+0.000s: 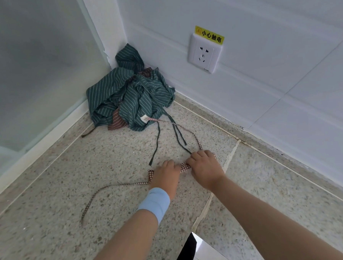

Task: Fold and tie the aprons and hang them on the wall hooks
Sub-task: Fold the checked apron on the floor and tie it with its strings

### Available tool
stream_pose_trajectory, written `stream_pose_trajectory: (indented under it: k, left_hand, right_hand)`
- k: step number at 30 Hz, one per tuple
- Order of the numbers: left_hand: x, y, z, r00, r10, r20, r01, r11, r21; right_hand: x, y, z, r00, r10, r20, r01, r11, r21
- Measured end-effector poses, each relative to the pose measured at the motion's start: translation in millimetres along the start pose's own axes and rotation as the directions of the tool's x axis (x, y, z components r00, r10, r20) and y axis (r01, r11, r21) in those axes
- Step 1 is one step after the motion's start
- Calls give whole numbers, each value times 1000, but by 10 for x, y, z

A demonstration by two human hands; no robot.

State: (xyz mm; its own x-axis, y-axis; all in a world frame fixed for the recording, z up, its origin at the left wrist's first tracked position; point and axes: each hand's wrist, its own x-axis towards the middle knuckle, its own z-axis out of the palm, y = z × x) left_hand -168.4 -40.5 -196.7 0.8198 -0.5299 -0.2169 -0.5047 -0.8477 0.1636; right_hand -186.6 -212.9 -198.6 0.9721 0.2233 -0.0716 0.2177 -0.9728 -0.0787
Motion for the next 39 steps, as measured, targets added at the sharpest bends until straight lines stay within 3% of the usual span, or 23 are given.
stream_pose_trajectory:
  k: [1, 3, 6, 8, 12, 15, 17, 19, 21, 25, 27, 30, 34, 37, 39]
  left_hand:
    - [15, 30, -31, 999, -7, 44, 7, 1000, -11]
    - [7, 34, -63, 985, -18, 170, 51, 980, -194]
    - [-90, 9, -209, 927, 17, 375, 191, 838, -512]
    - [-182, -13, -372, 885, 63, 462, 286, 710, -644]
    - [-379, -60, -716, 860, 30, 509, 459, 390, -798]
    - [-520, -88, -1017, 859, 71, 508, 496, 139, -857]
    - [-610, -84, -1227, 877, 108, 469, 464, 73, -883]
    - [-710, -48, -1416, 893, 126, 432, 425, 77, -902]
    - [-799, 10, -1565, 910, 108, 401, 395, 73, -916]
    - [-986, 129, -1790, 959, -105, 262, 278, 201, -939]
    - [-1102, 160, -1878, 966, -207, 155, 210, 283, -936]
    - [-1270, 201, -1997, 986, -61, 154, 164, 218, -962]
    - [-1407, 284, -2144, 976, 162, 146, 133, 89, -987]
    - [-1485, 283, -2282, 991, 83, 100, 83, 187, -979]
    - [-1475, 280, -2354, 996, 54, 76, 58, 279, -959]
  right_hand:
    - [25, -4, -51, 1000, -14, 28, 15, 1000, -27]
    - [56, 2, -136, 993, -63, 104, 68, 997, -40]
    - [28, 32, -352, 982, -35, 187, 17, 995, 100]
    - [-36, 46, -483, 997, -34, 74, 21, 985, 172]
    - [-226, -36, -780, 945, -169, -282, 225, 957, 182]
    - [-421, -197, -1060, 937, -269, -224, 320, 916, 240]
    - [-539, -319, -1177, 964, -235, -122, 260, 930, 259]
    - [-629, -452, -1263, 983, -149, -108, 178, 923, 341]
    - [-671, -560, -1413, 994, -28, -109, 81, 853, 515]
    - [-688, -709, -1808, 984, 168, 59, -156, 658, 737]
    - [-706, -772, -1995, 969, 224, 105, -210, 521, 827]
    - [-725, -843, -2258, 925, 313, 215, -296, 238, 925]
    - [-751, -930, -2555, 913, 275, 302, -344, 119, 931]
    - [-828, -1024, -2750, 939, 88, 331, -332, -9, 943]
    - [-851, -1082, -2851, 952, 42, 303, -305, 85, 949]
